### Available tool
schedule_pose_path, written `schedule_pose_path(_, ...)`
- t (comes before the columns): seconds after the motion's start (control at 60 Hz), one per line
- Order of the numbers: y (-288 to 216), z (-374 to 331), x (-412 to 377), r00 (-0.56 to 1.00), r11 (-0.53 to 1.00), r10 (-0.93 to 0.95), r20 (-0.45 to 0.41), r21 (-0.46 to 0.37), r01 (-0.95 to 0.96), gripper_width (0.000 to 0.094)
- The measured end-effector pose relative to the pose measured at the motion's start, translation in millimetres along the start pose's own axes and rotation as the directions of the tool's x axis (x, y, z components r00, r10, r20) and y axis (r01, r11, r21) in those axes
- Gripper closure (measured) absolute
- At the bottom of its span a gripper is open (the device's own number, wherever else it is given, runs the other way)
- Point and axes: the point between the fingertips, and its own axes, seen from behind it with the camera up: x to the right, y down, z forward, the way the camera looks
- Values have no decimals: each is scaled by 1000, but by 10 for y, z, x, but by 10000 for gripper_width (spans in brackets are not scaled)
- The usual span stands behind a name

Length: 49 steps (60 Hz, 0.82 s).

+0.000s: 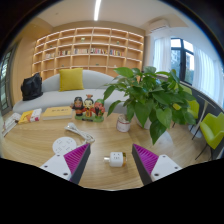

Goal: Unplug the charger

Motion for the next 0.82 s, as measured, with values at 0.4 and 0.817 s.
schedule_pose_path(0.4, 154, -1863, -187, 999, 1000, 4, 45, 12, -4, 85)
schedule_pose_path(0.817, 312, -2344, -135, 999, 999, -21, 38, 25, 20, 83)
